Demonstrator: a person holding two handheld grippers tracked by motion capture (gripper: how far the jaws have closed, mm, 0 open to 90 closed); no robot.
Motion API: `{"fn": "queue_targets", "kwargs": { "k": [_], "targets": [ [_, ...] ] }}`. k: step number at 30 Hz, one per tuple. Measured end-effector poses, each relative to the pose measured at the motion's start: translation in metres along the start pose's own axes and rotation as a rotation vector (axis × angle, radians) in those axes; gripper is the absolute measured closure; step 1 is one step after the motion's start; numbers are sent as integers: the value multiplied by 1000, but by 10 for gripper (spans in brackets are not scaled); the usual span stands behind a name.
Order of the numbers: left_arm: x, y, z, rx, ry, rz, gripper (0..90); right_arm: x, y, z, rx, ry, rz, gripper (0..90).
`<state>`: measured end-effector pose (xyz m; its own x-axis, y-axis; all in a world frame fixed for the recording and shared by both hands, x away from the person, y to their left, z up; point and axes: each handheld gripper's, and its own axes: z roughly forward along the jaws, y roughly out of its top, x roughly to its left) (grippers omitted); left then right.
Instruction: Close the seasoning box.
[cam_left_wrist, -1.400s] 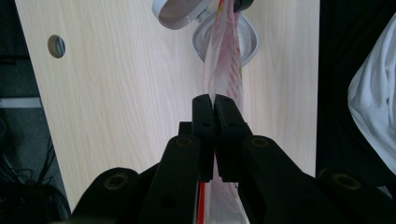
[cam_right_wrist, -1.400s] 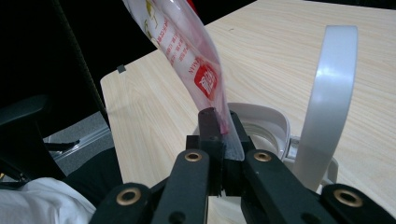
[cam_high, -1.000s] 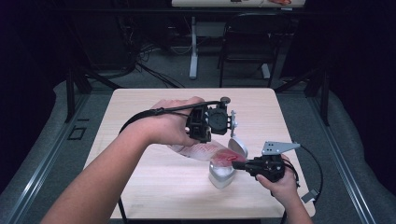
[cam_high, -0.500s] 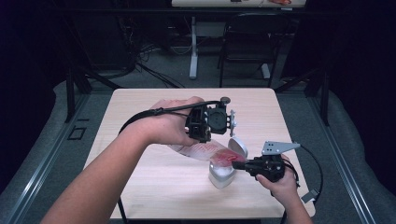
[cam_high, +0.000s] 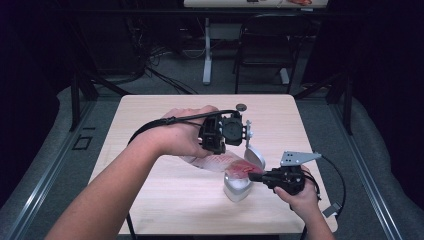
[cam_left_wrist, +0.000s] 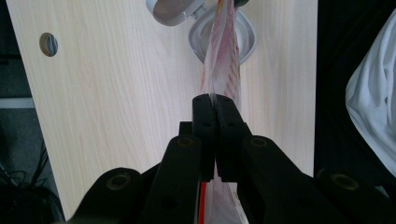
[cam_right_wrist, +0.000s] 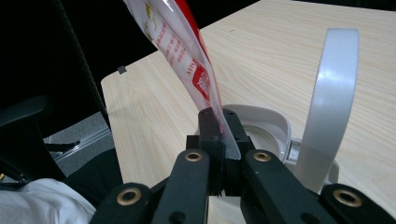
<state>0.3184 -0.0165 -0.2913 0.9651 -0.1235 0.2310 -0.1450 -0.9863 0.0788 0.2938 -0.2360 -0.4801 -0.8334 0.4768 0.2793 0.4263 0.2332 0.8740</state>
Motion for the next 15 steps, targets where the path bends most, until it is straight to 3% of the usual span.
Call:
{"fn": "queue_targets", "kwargs": {
  "k": [15],
  "targets": [
    [0, 0, 0, 0, 12, -1, 896, 0, 0, 0, 2, 3, -4, 900]
  ]
}}
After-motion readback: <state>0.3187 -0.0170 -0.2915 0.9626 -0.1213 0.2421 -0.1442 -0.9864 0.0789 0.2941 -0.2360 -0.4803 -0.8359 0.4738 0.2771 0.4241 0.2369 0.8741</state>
